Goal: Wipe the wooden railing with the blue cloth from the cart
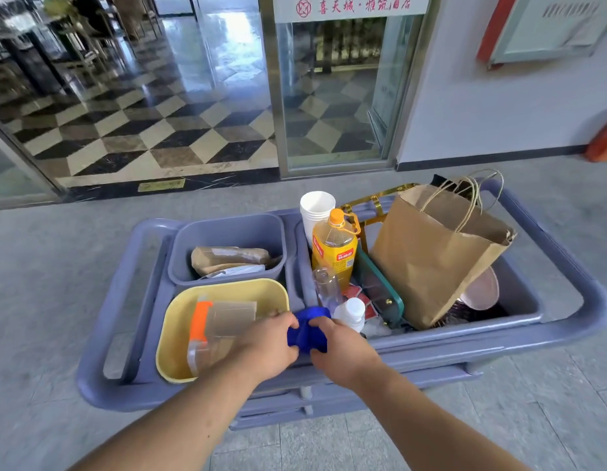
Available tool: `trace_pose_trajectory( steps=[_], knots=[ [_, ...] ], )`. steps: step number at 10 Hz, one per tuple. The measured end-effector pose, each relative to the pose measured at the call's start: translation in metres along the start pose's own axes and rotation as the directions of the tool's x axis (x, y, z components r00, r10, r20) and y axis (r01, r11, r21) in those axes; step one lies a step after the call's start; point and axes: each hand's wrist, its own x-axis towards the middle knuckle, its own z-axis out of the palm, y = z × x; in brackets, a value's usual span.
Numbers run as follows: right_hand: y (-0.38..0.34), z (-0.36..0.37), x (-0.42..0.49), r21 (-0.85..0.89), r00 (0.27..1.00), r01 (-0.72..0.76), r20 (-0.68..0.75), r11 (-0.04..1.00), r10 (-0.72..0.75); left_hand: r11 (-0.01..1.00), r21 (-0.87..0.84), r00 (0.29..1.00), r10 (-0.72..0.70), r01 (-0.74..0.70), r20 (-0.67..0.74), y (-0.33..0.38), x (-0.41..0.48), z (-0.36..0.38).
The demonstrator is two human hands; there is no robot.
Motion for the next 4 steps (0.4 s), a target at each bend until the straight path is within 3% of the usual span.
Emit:
trace_pose_trajectory(
  steps=[3,4],
  knots=[
    [-0.011,-0.002,0.007,-0.21,0.999,-0.027,-0.046,0.977,0.018,0.984,0.021,0.981,0.173,-0.175,0.086,-0.011,0.023,-0.01],
    [-0.028,-0.023,-0.014,-0.213,0.977,-0.027,-0.212,0.977,-0.019,0.963,0.039,0.963,0.27,-0.268,-0.028,0.001,0.023,-0.044]
  ],
)
